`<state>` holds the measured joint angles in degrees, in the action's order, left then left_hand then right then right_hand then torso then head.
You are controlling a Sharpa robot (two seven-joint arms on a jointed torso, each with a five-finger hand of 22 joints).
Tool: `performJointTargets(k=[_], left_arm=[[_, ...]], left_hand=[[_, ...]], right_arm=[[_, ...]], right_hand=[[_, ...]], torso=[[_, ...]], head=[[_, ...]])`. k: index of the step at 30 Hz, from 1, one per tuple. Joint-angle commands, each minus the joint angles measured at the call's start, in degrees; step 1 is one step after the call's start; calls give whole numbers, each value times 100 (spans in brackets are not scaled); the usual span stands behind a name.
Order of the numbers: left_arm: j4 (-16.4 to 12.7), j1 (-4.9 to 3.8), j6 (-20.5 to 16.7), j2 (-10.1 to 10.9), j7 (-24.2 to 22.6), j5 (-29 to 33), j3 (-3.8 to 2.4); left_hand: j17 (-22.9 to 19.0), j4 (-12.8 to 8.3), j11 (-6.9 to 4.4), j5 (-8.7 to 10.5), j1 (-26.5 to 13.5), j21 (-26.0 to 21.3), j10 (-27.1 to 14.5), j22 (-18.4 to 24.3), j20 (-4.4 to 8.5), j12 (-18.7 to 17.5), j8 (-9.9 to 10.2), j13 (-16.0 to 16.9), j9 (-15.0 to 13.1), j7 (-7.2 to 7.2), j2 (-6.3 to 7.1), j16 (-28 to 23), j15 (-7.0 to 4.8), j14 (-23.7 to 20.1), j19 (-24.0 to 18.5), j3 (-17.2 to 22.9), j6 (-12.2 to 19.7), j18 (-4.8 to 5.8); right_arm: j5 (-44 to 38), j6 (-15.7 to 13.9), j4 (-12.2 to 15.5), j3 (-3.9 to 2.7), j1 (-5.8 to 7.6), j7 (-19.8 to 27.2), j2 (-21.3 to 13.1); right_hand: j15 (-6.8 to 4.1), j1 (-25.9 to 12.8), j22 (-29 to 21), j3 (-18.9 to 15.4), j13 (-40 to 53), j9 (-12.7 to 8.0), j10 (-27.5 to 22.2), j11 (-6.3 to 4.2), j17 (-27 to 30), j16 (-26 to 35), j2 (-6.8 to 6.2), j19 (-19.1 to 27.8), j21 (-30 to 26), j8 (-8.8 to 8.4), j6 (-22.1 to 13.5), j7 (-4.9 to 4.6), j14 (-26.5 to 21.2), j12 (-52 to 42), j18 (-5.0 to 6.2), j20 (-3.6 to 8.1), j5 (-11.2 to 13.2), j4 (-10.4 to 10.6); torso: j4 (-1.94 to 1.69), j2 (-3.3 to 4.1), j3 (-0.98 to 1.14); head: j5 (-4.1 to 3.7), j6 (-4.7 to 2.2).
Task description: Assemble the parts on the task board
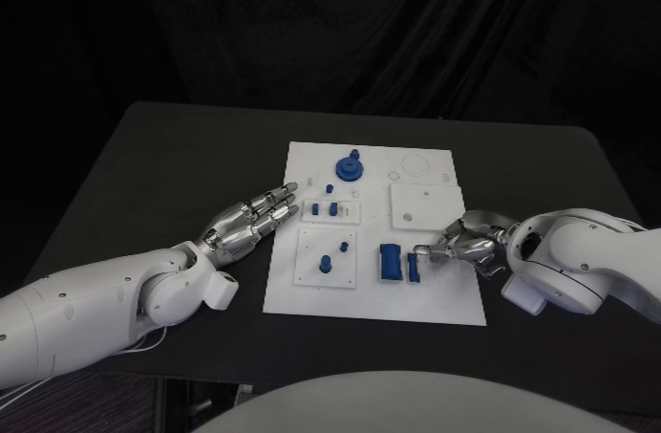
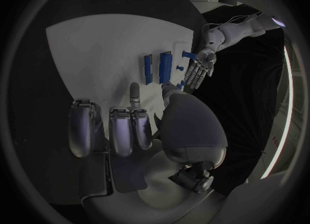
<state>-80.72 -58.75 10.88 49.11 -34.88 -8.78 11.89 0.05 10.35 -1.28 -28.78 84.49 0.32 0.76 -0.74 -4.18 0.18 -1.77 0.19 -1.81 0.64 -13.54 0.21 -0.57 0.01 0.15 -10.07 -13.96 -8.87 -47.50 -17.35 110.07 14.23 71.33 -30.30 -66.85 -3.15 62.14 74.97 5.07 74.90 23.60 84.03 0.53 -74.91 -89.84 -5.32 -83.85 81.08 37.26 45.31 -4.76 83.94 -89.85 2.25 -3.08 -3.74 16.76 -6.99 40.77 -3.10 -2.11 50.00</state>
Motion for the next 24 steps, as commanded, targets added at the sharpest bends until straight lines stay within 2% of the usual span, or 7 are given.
performJointTargets(k=[1, 8, 9, 13, 15, 20, 24], left_arm=[[-54, 37, -157, 30, -79, 1, 21], [-336, 34, -486, 209, -449, 0, 20], [-384, 33, -532, 238, -519, 0, 20], [-613, 20, -720, 375, -846, -1, 19], [-731, 3, -788, 447, -967, -1, 19], [-917, -84, -981, 555, -1195, 0, 19], [-960, -127, -1221, 562, -1429, 0, 19]], left_hand=[[-5, -35, 37, -34, 2, -3, 35, -11, -62, 15, -28, 13, -13, 25, -6, -21, 71, -1, 14, 19, -71, 17], [-5, -110, 93, -273, 27, 0, 102, -15, -42, 29, -62, 26, -31, 81, 46, -21, 41, -1, 19, 58, -268, 10], [-5, -118, 99, -316, 32, 4, 117, -23, -36, 32, -70, 29, -36, 87, 47, -21, 34, -1, 23, 67, -319, 8], [-5, -45, 141, -411, 3, 44, 275, -106, -7, 64, -137, 56, -70, 129, 44, -21, 17, -1, 77, 80, -695, 12], [-5, 39, 147, -398, -6, 54, 321, -121, 19, 66, -138, 61, -70, 136, 52, -21, 7, -1, 92, 73, -776, 25], [-5, 329, 124, -274, -77, 60, 340, -122, 90, 62, -77, 61, -48, 118, 95, -21, -28, -1, 101, -21, -678, 57], [-5, 647, -109, 514, -428, 30, 194, -63, 225, 37, 28, 37, 27, -401, 79, -21, -217, -1, 66, -352, 165, 17]], right_arm=[[-470, -862, 65, 0, -12, 967, -111], [100, -1857, 110, -2, 14, 2525, -319], [286, -1947, 101, -2, 22, 2772, -326], [1281, -2185, 6, -3, 44, 3874, -239], [1694, -2164, -79, -3, 49, 4360, -158], [2229, -1940, -333, -3, 43, 5267, 19], [2559, -1635, -596, -1, -32, 5993, 189]], right_hand=[[-36, -62, 1207, 42, 1510, 61, 597, -52, -1509, -16, 101, -224, 38, 139, 57, 70, 606, -15, 2, 19, -36, 4], [-173, -458, 934, -9, 1510, 286, 597, -219, -585, 315, 463, 203, -767, 627, 376, 260, 368, -15, 195, 136, -818, -31], [-178, -594, 653, -171, 1373, 349, 469, -232, 298, 749, 542, 673, -1586, 734, 422, 297, 45, 67, 360, 145, -1436, -21], [-49, -576, -67, -361, 214, 380, -732, -114, 2058, 1878, 769, 1904, -3597, 763, 291, 196, -880, 922, 669, 31, -1447, 4], [377, -611, -733, -592, -2127, 256, -3668, 257, 4129, 3731, 945, 3077, -5075, 578, 5, -107, -2682, 3102, 669, -268, -1435, 1], [1404, -633, -2124, -1169, -3930, -411, -5494, 1187, 5480, 5704, 1228, 4493, -7014, -224, -939, -870, -4883, 5176, 377, -988, -1145, -2], [1573, -551, -3101, -1610, -5165, -1102, -6215, 1340, 6322, 6454, 1344, 5077, -7818, -1105, -1490, -576, -5606, 6003, 335, -1301, -1076, 2]], torso=[[-1, 1, -2], [-2, 1, -2], [-2, -3, -2], [6, -27, 2], [9, -39, 3], [47, -123, 12], [99, -232, 21]], head=[[3, 0], [-17, 0], [-18, 0], [-11, 0], [-15, 0], [38, 0], [53, 0]])
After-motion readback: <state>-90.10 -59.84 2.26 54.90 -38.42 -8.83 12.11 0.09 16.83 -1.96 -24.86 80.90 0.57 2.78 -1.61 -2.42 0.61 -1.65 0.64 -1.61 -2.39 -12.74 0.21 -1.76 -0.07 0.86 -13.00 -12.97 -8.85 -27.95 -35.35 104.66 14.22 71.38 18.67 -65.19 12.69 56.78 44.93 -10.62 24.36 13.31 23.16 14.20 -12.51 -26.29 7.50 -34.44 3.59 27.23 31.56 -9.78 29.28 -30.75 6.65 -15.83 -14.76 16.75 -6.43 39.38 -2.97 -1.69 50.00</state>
